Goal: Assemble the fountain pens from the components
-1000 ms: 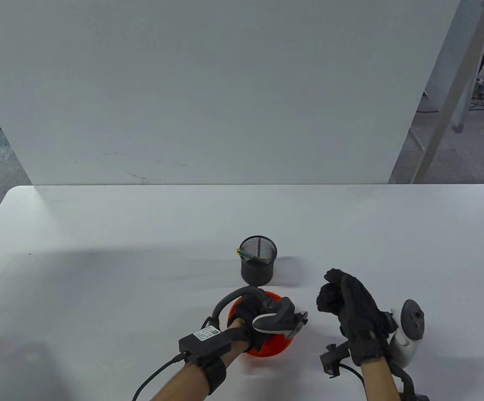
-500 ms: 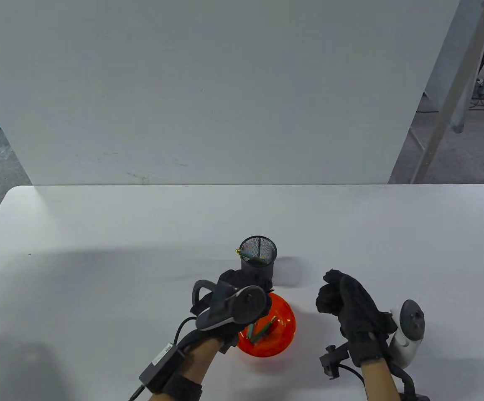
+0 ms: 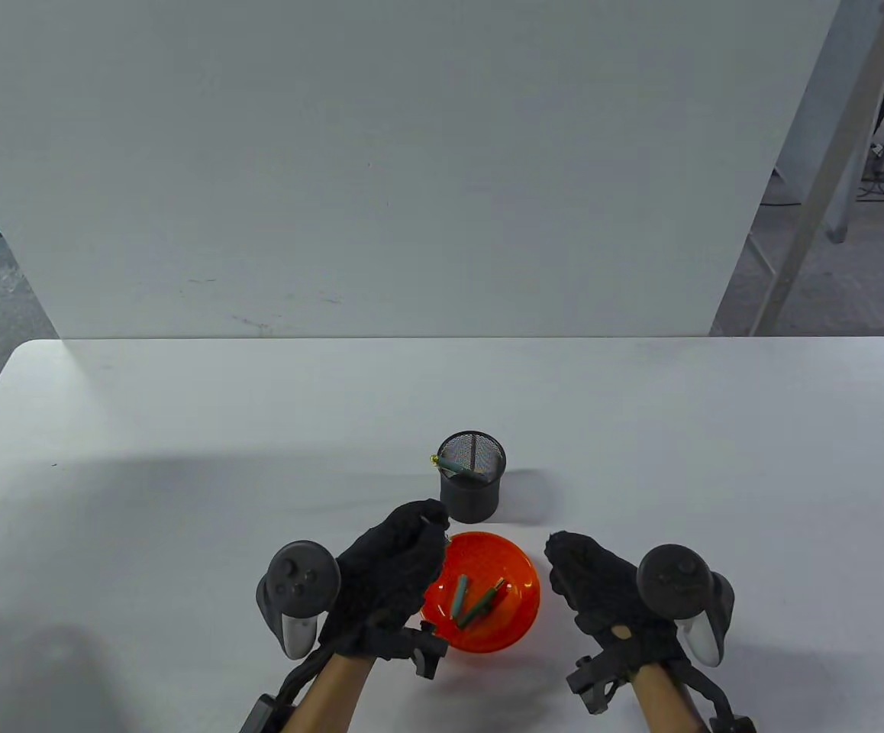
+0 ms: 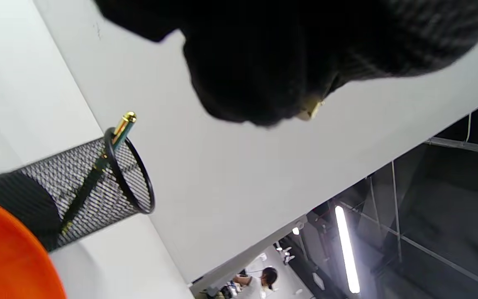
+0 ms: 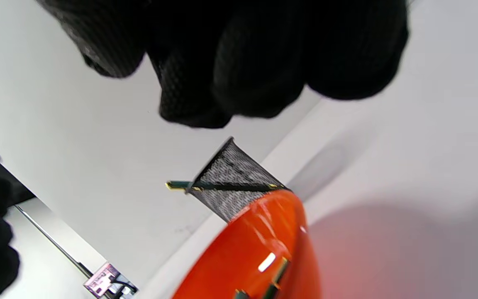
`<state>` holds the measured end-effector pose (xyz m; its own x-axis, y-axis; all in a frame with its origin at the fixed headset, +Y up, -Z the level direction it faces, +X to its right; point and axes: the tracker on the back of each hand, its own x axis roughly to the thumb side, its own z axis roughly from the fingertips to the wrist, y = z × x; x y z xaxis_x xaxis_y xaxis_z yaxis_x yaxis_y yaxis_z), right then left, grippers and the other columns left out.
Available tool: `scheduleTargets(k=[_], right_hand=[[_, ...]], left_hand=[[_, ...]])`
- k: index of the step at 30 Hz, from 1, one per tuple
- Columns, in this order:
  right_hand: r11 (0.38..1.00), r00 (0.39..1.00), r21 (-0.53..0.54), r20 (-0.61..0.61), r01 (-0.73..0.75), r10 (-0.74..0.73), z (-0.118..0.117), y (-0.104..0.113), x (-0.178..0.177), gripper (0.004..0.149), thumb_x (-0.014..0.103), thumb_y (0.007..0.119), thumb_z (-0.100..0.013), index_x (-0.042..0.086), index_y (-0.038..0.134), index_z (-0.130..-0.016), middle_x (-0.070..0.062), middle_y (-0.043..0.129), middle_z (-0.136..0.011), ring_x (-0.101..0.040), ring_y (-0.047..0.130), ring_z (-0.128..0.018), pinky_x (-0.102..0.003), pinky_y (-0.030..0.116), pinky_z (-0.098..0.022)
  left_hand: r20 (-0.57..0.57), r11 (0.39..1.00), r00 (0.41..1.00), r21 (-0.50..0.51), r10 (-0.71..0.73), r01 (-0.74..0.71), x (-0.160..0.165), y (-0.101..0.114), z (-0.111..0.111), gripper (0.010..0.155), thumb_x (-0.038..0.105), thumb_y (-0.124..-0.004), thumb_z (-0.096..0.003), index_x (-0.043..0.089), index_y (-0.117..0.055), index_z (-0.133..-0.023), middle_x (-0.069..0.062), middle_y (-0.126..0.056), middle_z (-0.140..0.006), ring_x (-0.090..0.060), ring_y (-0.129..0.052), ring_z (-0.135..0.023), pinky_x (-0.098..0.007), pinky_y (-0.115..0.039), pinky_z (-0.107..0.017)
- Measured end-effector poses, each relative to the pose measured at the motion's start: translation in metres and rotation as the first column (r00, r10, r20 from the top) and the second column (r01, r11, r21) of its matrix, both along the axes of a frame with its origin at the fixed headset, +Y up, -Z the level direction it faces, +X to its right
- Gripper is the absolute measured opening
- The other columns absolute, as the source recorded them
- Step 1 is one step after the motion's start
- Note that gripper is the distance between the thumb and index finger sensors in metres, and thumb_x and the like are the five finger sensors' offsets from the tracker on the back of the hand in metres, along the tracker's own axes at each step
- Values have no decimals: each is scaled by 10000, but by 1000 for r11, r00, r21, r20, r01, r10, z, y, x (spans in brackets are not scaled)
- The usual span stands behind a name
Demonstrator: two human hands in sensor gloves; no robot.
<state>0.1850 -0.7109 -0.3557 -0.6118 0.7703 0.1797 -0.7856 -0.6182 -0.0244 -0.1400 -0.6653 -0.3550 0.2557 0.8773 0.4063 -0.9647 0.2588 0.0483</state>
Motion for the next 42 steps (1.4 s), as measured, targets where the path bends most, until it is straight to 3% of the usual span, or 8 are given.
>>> scheduleTargets(k=[4, 9, 16, 21, 24, 32, 35, 42], right_hand=[[976, 978, 55, -15, -209, 210, 1, 9, -10, 459, 472, 743, -574, 171, 806, -915, 0, 942, -631, -192, 928, -429, -449, 845, -398], [853, 850, 122, -89, -508, 519, -1, 20, -37, 442, 467, 773, -563, 211, 810, -921, -9, 914, -708, -210, 916, -511, -456, 839, -430], [523, 484, 326, -197, -788, 853, -8, 29, -98, 411, 431, 829, -532, 259, 822, -905, 3, 889, -758, -210, 901, -584, -457, 828, -492], [309, 209, 355, -292, -882, 933, -15, 17, -133, 391, 430, 850, -517, 287, 852, -882, -9, 836, -842, -231, 865, -672, -494, 780, -579], [234, 124, 374, -295, -898, 947, -17, 5, -144, 393, 423, 845, -521, 285, 848, -889, -20, 817, -868, -241, 853, -696, -518, 753, -610], [181, 81, 356, -277, -917, 957, -26, -8, -140, 418, 405, 832, -529, 255, 828, -919, -25, 814, -878, -248, 850, -707, -536, 733, -629], [217, 122, 355, -272, -909, 955, -26, -9, -137, 425, 395, 828, -533, 254, 815, -933, -26, 812, -880, -250, 846, -711, -538, 727, -633], [207, 103, 368, -283, -907, 954, -27, -10, -146, 471, 395, 840, -527, 221, 774, -960, -26, 810, -890, -252, 846, -725, -544, 723, -639]], left_hand=[[7, 987, 987, -36, 158, -158, -7, -7, 2, 419, 512, -763, -500, 364, -907, -864, -9, -979, -671, -127, -1055, -312, -315, -850, -208], [-22, 926, 930, -91, 366, -367, -16, -14, 4, 391, 493, -784, -500, 410, -875, -871, -2, -917, -810, -148, -1043, -457, -309, -854, -263], [84, 916, 915, -113, 395, -385, -12, -13, 2, 374, 474, -768, -529, 455, -861, -890, -2, -893, -889, -164, -1025, -580, -324, -860, -331], [112, 888, 883, -120, 455, -443, -15, -13, 2, 388, 465, -756, -545, 436, -844, -921, -4, -893, -903, -168, -1024, -565, -323, -858, -331], [117, 867, 862, -145, 494, -477, -16, -15, 0, 394, 473, -750, -548, 431, -833, -932, 1, -887, -902, -163, -1015, -558, -321, -853, -336], [131, 880, 872, -137, 471, -455, -15, -14, -1, 402, 476, -749, -553, 422, -825, -944, 4, -886, -903, -161, -1013, -557, -320, -852, -340], [141, 874, 864, -147, 482, -464, -14, -14, -2, 403, 476, -749, -555, 419, -824, -947, 2, -885, -904, -164, -1011, -557, -322, -850, -342], [135, 873, 866, -157, 482, -461, -14, -16, -3, 407, 478, -750, -554, 409, -826, -948, 3, -891, -894, -163, -1012, -546, -321, -851, -337]])
